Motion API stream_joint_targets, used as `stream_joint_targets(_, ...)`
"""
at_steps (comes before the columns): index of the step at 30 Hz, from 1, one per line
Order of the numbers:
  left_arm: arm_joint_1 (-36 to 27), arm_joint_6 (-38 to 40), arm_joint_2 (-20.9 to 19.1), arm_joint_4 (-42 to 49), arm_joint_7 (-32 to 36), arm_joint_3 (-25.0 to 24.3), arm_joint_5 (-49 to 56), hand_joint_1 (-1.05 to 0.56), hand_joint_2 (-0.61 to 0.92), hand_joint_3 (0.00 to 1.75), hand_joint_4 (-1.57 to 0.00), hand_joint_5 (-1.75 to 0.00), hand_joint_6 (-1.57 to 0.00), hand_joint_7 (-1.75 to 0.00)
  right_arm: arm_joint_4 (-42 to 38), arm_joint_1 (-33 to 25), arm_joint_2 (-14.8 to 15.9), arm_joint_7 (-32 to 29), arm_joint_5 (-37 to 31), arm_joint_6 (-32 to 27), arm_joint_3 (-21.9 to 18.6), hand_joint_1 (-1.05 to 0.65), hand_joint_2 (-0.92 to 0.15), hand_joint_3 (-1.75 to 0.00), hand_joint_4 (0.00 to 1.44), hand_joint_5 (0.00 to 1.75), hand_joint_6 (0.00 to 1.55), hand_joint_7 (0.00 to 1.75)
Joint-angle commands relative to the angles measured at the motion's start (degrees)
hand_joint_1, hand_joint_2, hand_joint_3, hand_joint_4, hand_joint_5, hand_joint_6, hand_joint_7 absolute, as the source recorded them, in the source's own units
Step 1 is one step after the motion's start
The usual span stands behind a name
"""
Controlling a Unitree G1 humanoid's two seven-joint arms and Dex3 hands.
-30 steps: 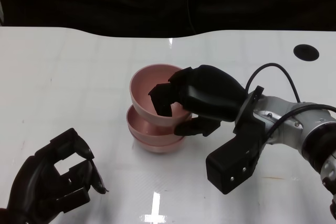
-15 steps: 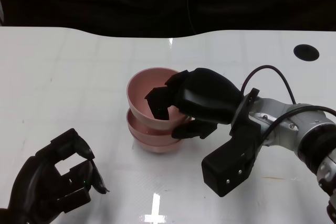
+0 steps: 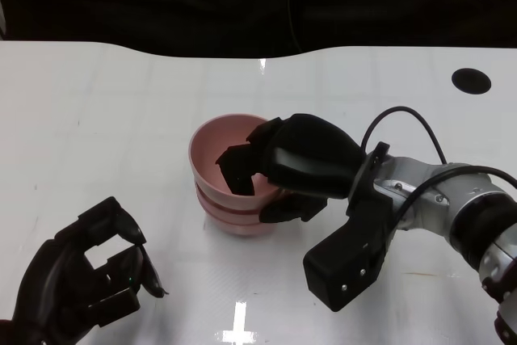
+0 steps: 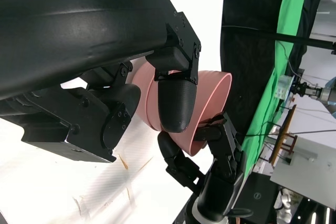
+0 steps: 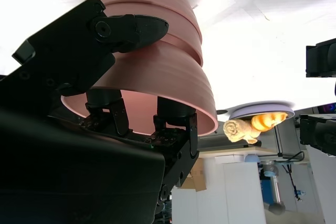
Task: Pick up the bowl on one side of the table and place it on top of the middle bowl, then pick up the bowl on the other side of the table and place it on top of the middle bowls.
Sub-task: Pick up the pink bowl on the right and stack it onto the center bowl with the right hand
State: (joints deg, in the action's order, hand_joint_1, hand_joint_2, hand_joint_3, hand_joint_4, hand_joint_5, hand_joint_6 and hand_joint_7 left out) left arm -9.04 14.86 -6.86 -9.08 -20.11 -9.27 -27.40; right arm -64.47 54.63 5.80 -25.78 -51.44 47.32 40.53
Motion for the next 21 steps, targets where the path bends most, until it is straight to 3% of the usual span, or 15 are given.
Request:
stream_joint_targets(1,0.2,-0.5,-0.2,-0.1,0.3,-0.2,0.5,0.15,0.81,1.29,-0.79,-1.75,-0.59,-1.75,-0.4,1.6,0.0,0.3,0.0,0.3,0.4,-0.23,-0.73,-0.55,0.82,1.75,0.59,1.75)
stream_joint_targets(4,0.2,-0.8,-0.4,0.0,-0.1,-0.2,0.6,0.15,0.81,1.29,-0.80,-1.75,-0.59,-1.75,-0.7,1.6,-0.3,1.3,-0.1,-0.6,0.6,-0.25,-0.80,-0.40,0.79,1.75,0.61,1.61)
stream_joint_targets(8,0.1,-1.1,-0.4,-0.1,0.0,0.0,1.1,0.15,0.81,1.30,-0.81,-1.75,-0.60,-1.75,-0.6,1.5,-0.5,2.5,0.2,-1.0,0.5,-0.25,-0.86,-0.28,0.79,1.75,0.59,1.64)
stream_joint_targets(12,0.2,-1.3,-0.3,0.2,-0.2,-0.2,1.0,0.15,0.80,1.30,-0.81,-1.75,-0.60,-1.75,-0.5,1.5,-0.5,2.9,0.1,-1.3,0.6,-0.25,-0.90,-0.16,0.77,1.75,0.70,1.33)
stream_joint_targets(13,0.1,-1.4,-0.4,0.2,-0.2,-0.1,1.2,0.15,0.80,1.30,-0.80,-1.75,-0.60,-1.75,-0.6,1.5,-0.5,2.5,0.0,-1.1,0.6,-0.24,-0.91,-0.15,0.77,1.75,0.70,1.32)
stream_joint_targets(15,0.1,-1.5,-0.4,0.1,-0.1,0.0,1.5,0.15,0.80,1.30,-0.80,-1.75,-0.60,-1.75,-0.7,1.4,-0.5,2.2,0.0,-1.0,0.6,-0.24,-0.92,-0.16,0.79,1.75,0.66,1.50)
stream_joint_targets(18,0.1,-1.0,-0.2,-0.1,0.2,-0.1,1.2,0.15,0.80,1.30,-0.80,-1.75,-0.60,-1.75,-0.7,1.3,-0.6,2.0,-0.1,-1.4,0.6,-0.24,-0.92,-0.17,0.78,1.75,0.64,1.55)
stream_joint_targets(21,0.3,-1.1,-0.2,0.3,-0.2,-0.3,1.0,0.14,0.80,1.30,-0.80,-1.75,-0.59,-1.75,-0.5,1.0,-0.2,1.0,-0.5,-2.2,0.7,-0.28,-0.92,-0.17,0.75,1.72,0.68,1.39)
